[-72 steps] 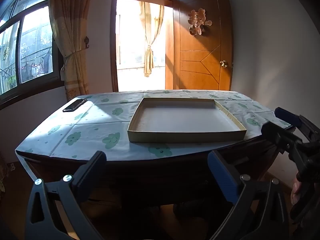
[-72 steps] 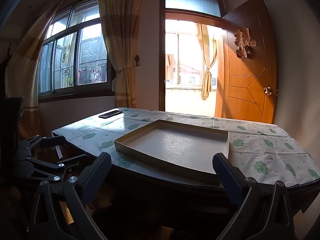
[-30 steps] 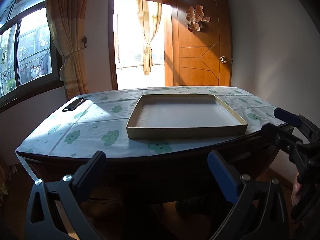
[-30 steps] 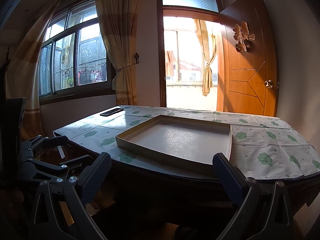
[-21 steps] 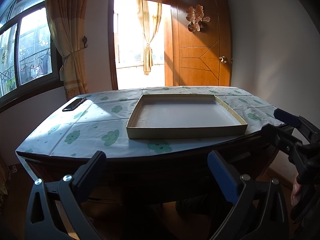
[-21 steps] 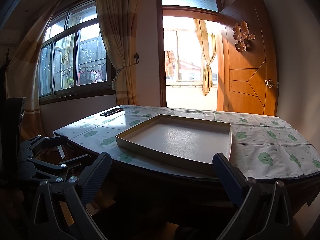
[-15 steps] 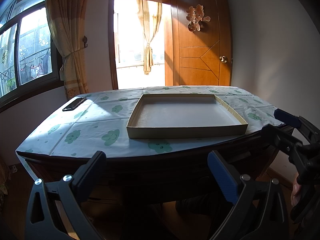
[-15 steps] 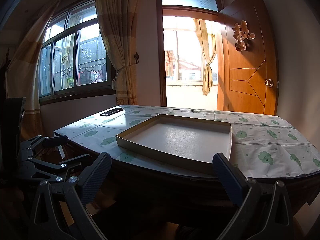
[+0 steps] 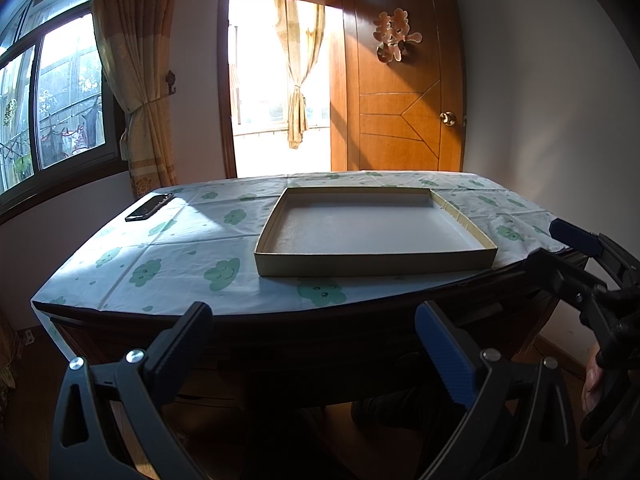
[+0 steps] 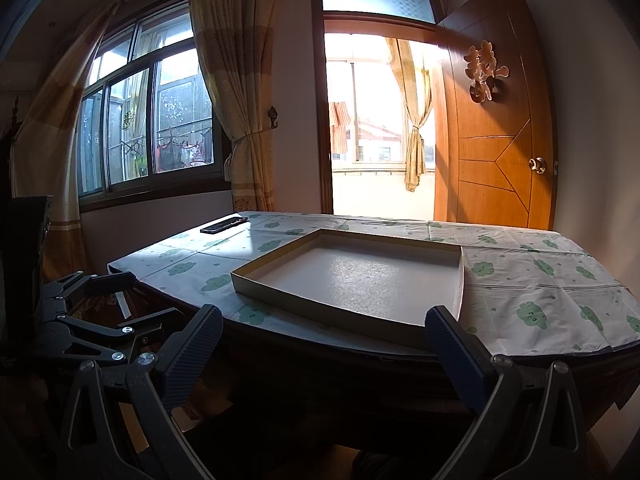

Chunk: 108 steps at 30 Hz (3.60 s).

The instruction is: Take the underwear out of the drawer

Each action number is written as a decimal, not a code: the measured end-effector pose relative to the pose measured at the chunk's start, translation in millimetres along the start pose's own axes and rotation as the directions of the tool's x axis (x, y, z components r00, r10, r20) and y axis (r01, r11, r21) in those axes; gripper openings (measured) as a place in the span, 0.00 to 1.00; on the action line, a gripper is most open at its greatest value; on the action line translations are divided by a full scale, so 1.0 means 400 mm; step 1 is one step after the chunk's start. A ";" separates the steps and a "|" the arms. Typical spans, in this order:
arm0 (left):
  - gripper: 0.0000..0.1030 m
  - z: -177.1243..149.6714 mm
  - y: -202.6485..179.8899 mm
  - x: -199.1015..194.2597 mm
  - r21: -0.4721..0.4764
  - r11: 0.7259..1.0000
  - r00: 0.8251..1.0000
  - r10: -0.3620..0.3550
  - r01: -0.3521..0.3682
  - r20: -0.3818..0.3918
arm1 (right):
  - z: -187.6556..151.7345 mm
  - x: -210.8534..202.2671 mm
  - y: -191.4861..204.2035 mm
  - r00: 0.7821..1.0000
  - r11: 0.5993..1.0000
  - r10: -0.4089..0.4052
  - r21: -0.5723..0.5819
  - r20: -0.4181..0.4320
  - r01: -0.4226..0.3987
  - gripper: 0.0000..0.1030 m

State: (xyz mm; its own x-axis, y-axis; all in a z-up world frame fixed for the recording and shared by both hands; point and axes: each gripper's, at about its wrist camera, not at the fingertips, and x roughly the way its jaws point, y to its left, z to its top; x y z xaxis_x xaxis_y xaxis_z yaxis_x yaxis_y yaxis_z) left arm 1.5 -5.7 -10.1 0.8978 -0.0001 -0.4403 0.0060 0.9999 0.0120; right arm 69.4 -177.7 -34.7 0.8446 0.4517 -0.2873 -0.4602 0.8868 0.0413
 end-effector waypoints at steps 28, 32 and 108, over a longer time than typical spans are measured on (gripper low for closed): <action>1.00 -0.060 0.000 0.093 -0.015 1.000 0.996 -0.016 0.015 -0.087 | -0.072 0.077 -0.018 0.999 0.997 0.006 -0.082 0.032 -0.003 1.00; 1.00 -0.064 0.004 0.097 -0.021 1.000 0.996 -0.013 0.011 -0.094 | -0.101 0.101 -0.019 0.996 0.992 0.054 -0.114 0.067 -0.046 1.00; 1.00 -0.085 0.030 0.103 -0.050 0.999 0.993 0.003 -0.009 -0.119 | -0.231 0.150 -0.141 0.965 0.958 -0.072 -0.250 0.252 0.137 1.00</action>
State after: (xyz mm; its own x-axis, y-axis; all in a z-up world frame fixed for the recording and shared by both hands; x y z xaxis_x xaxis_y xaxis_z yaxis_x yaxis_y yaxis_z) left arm 23.6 6.8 -58.6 0.8390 0.0041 -0.5441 -0.0236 0.9993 -0.0290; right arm 120.8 -209.4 -142.8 0.9172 0.3966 -0.0395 -0.3940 0.8874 -0.2391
